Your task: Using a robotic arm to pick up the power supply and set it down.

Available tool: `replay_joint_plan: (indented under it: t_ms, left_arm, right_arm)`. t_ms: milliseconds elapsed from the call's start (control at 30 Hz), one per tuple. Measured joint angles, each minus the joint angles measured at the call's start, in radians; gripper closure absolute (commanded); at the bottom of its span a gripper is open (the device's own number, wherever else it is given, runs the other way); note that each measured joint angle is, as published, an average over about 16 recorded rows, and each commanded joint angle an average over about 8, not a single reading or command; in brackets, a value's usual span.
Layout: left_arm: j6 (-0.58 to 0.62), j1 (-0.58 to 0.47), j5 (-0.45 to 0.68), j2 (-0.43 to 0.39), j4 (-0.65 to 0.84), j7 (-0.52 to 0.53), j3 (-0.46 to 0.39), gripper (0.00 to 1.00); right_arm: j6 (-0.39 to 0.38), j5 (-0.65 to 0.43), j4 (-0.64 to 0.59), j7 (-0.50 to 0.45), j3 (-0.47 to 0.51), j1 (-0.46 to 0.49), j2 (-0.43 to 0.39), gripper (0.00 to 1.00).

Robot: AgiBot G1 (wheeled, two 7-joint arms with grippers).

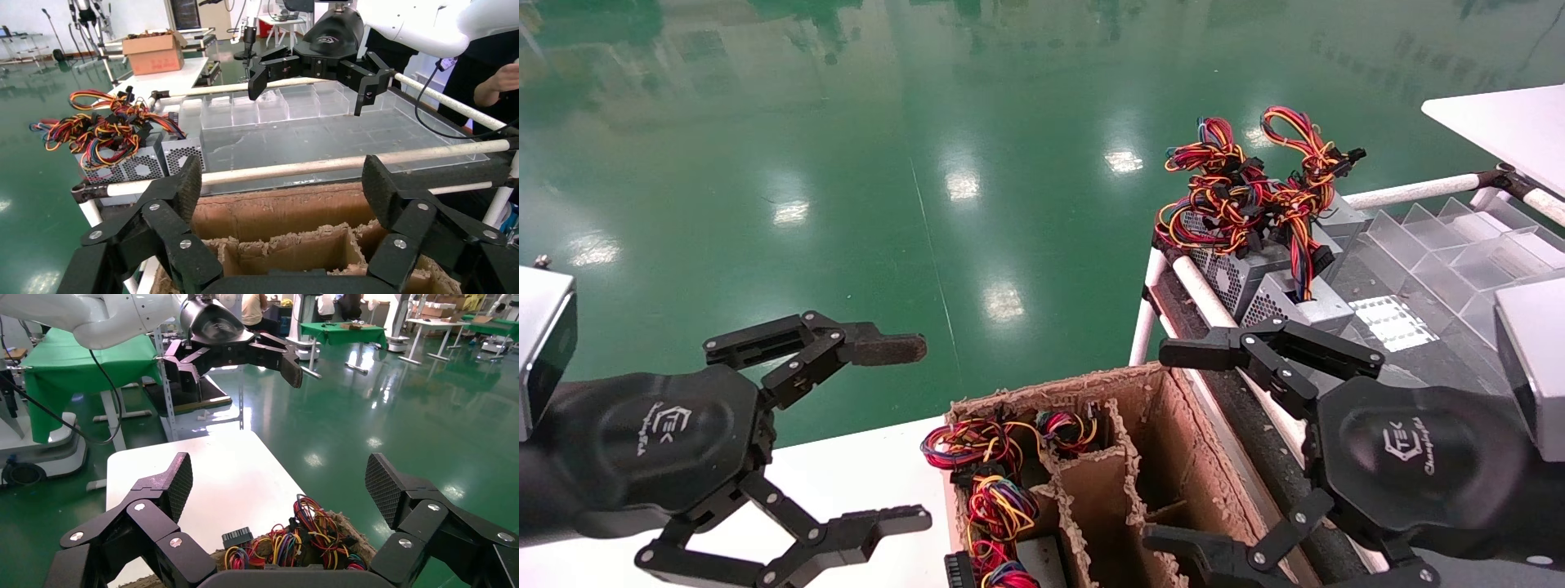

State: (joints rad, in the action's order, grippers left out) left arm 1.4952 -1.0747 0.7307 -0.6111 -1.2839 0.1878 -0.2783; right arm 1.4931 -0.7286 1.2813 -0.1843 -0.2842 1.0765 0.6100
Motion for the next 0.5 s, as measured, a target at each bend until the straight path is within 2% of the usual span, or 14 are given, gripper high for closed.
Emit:
replay_joint_plan:
  t_ms: [500]
  left_arm:
    - [0.000,0.000,0.000,0.000,0.000,0.000,0.000,1.00]
  right_arm:
    - [0.000,0.000,0.000,0.000,0.000,0.000,0.000,0.00]
